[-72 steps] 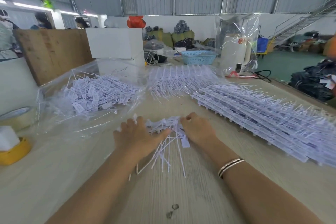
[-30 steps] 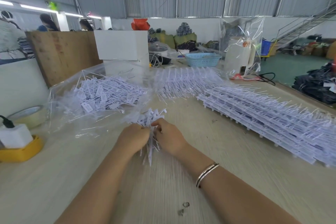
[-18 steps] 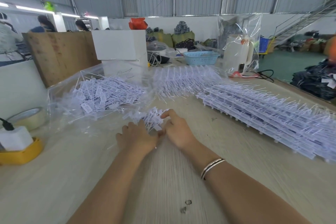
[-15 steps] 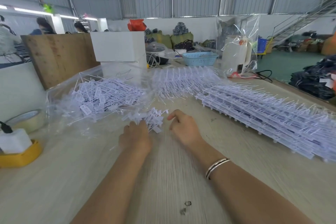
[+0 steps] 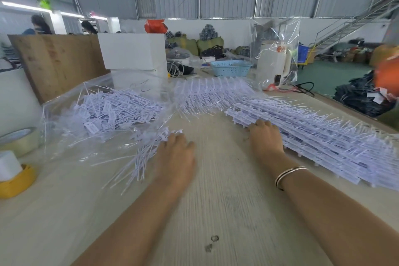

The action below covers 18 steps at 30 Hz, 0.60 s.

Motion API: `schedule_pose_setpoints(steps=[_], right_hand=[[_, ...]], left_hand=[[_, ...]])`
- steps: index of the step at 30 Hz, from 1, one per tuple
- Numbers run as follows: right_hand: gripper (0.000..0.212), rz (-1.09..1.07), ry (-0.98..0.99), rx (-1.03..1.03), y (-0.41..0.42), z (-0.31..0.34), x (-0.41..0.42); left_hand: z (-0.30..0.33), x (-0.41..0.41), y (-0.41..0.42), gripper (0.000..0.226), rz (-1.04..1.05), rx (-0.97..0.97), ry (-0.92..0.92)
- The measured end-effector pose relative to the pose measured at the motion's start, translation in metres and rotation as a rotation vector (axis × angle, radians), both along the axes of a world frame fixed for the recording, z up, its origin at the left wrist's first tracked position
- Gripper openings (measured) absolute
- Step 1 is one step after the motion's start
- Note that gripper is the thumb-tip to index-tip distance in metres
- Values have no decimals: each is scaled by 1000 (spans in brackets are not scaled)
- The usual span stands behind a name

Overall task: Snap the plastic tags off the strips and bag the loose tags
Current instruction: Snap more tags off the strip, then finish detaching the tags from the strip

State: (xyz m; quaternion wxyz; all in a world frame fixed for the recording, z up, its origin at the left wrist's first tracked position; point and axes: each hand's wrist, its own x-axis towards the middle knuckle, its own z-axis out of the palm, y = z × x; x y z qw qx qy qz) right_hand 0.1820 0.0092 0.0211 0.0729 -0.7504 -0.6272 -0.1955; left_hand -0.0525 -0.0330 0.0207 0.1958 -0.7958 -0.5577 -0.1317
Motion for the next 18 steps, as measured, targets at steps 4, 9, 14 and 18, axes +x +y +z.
schedule_pose_setpoints(steps=[4,9,14,18], right_hand=[[27,-42,-108,-27,3,5,10],[27,-14,-279,-60,4,2,19],[23,-33,-270,-8,0,-1,18],[22,-13,-146,62,-4,0,9]], left_hand=[[-6,38,5,30,-127,-187,28],[-9,63,12,30,-62,-286,-170],[-27,66,19,30,-106,-190,-277],[-30,66,26,28,-162,-238,-373]])
